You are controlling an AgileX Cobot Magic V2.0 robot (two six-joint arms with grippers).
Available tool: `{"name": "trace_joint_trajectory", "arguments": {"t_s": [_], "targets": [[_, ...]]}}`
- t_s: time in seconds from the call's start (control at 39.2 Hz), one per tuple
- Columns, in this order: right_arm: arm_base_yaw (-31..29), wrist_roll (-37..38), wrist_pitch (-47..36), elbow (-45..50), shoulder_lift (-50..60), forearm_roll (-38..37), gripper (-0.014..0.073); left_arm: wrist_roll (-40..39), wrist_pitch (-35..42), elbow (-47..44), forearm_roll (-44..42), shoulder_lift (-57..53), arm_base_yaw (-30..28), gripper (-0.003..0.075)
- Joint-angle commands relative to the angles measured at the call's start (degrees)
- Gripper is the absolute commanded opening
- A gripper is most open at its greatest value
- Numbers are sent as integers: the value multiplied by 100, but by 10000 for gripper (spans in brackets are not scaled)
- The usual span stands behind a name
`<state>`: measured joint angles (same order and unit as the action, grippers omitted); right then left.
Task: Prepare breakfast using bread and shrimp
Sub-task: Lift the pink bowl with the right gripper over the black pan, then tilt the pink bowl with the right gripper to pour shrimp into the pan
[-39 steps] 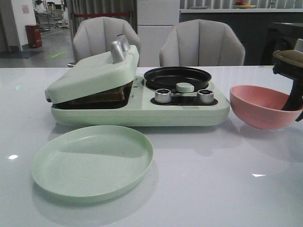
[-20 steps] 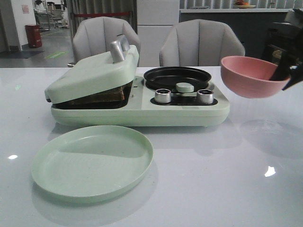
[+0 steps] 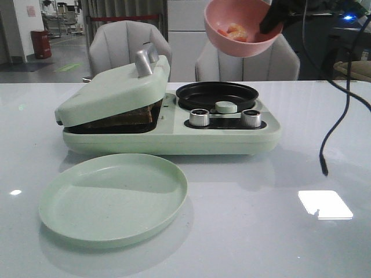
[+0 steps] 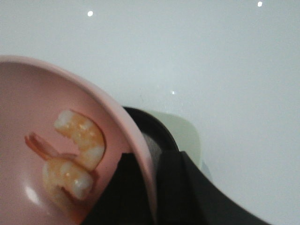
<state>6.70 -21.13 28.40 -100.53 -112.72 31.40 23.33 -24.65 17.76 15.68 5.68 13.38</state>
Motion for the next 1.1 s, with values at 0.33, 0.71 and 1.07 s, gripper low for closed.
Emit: {"name": "trace_joint_trajectory", "arguments": {"t_s": [0.33, 0.71, 1.07], "targets": [[566, -281, -4725, 1453, 328, -388, 120, -55, 463, 143, 45, 50, 44, 114], [812, -258, -7755, 2486, 212, -2810, 120, -55, 463, 143, 45, 50, 44, 114], [812, -1769, -9083, 2221, -739, -4448, 120, -55, 463, 143, 45, 50, 44, 114]]}}
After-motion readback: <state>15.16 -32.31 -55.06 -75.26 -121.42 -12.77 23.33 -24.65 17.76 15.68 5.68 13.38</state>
